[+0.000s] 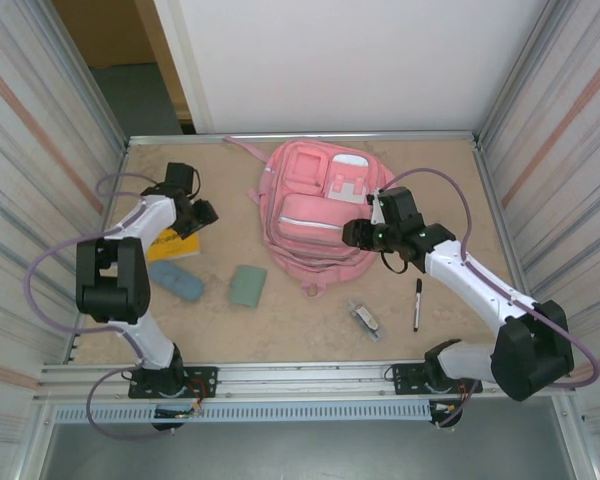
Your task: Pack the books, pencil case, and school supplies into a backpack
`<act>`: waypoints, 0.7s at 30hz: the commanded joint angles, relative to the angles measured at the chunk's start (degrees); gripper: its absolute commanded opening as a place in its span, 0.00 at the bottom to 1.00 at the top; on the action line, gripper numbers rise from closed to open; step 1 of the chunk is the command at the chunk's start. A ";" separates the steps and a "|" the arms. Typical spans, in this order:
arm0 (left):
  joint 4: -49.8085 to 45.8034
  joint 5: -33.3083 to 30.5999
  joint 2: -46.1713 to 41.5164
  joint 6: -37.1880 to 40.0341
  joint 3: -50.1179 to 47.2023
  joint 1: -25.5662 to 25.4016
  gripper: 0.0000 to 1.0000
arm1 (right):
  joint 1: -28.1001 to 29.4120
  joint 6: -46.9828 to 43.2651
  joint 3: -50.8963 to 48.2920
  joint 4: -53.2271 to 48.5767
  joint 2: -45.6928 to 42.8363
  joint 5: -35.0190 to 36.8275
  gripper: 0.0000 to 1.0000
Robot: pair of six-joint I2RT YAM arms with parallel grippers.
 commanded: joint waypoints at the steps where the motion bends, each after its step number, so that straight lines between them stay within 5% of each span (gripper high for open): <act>1: -4.23 -2.49 3.04 2.98 0.96 -0.79 0.59 | 0.63 -1.85 1.98 0.46 2.07 -2.94 0.44; 8: -2.43 -2.76 8.36 1.41 0.37 -8.75 0.58 | 1.69 -1.67 3.98 1.72 7.17 -6.16 0.44; 15: 6.90 6.88 4.97 -10.32 -4.67 -19.35 0.56 | 1.58 -1.93 5.05 0.64 8.58 -5.97 0.44; 18: 4.16 1.39 -0.72 -10.00 -3.38 -23.08 0.57 | 1.60 -2.09 5.57 0.13 8.54 -6.11 0.44; 21: -4.98 -6.43 -4.57 -5.88 0.88 -20.70 0.59 | 1.69 -2.11 5.49 0.40 8.28 -6.75 0.44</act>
